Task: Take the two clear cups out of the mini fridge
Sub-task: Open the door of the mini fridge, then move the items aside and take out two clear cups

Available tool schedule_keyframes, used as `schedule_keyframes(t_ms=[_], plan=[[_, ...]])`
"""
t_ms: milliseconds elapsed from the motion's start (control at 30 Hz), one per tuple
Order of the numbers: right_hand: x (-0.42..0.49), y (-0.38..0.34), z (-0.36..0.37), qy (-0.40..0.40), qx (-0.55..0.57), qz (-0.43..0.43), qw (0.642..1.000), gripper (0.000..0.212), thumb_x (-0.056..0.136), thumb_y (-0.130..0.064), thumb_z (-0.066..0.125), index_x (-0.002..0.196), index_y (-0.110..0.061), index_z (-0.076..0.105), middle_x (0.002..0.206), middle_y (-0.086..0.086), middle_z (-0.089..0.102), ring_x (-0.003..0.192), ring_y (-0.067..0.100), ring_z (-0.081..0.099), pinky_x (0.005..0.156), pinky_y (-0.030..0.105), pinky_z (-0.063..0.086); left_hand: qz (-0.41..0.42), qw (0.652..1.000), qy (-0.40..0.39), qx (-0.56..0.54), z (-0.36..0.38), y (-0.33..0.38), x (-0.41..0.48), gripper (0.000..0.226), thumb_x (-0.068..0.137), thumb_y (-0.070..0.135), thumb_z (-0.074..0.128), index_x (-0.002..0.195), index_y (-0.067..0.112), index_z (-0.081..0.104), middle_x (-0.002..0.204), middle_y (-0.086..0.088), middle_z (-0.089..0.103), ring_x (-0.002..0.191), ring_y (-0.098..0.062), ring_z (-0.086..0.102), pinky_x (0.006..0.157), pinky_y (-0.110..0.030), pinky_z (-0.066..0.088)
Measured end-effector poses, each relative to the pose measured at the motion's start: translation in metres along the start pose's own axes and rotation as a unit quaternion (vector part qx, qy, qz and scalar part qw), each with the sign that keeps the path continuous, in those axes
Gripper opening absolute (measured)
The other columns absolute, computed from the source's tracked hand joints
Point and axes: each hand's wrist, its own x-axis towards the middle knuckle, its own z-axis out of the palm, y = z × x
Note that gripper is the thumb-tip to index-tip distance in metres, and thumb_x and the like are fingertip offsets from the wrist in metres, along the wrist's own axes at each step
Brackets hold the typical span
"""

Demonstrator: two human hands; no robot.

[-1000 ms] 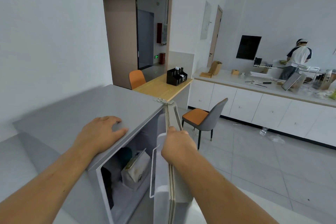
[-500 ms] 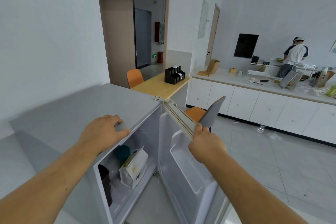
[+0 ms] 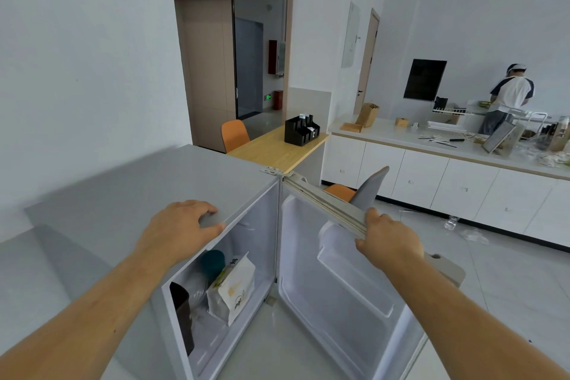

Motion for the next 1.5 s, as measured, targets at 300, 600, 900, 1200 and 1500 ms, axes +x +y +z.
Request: schedule_keyframes(t_ms=[300,600,900,1200,1500], plan=[[0.016,0.016,0.001,-0.004,-0.024,0.004,1.0,0.046,0.094,-0.053,0.06,0.127,-0.028,0.042,0.095,0.0,0.052,0.085,0.023,0.055,0.067,0.036,0.046,0.0,1.0,0.007,-0.002,0.002,-0.002,0.001,0.053,0.09,0.072,0.058,0.132,0.039,0.062,0.137,0.014,0.064,0.12,-0.014,0.058,0.101,-0.04,0.053],[0.015,0.018,0.005,0.015,-0.03,0.0,0.999,0.047,0.094,-0.054,0.059,0.129,-0.027,0.042,0.1,0.0,0.054,0.085,0.022,0.053,0.066,0.035,0.046,0.008,1.0,0.009,0.006,0.005,-0.004,0.001,0.053,0.092,0.07,0.057,0.134,0.037,0.061,0.139,0.013,0.063,0.123,-0.015,0.057,0.102,-0.04,0.052],[-0.004,0.007,0.014,0.118,0.039,-0.174,0.977,0.074,0.094,-0.062,0.048,0.156,-0.026,0.031,0.157,0.004,0.042,0.148,0.028,0.031,0.125,0.048,0.024,0.122,0.988,0.059,0.074,0.01,0.024,-0.013,0.053,0.092,0.059,0.062,0.136,0.029,0.065,0.142,0.006,0.065,0.128,-0.02,0.058,0.105,-0.041,0.048],[-0.033,-0.037,0.035,0.053,0.108,-0.297,0.947,0.08,0.091,-0.075,0.026,0.158,-0.032,0.02,0.168,0.004,0.026,0.157,0.031,0.014,0.125,0.047,0.007,0.123,0.989,0.041,0.067,0.045,0.076,-0.053,0.056,0.091,0.06,0.06,0.138,0.029,0.062,0.144,0.008,0.063,0.129,-0.016,0.057,0.105,-0.031,0.045],[-0.036,-0.066,0.07,0.012,0.146,-0.328,0.933,0.079,0.09,-0.081,0.036,0.154,-0.036,0.026,0.165,-0.002,0.033,0.152,0.028,0.028,0.121,0.046,0.018,-0.03,0.998,-0.03,0.038,0.1,0.079,-0.086,0.076,0.084,0.064,0.069,0.146,0.026,0.05,0.154,0.003,0.05,0.137,-0.024,0.048,0.1,-0.039,0.05]])
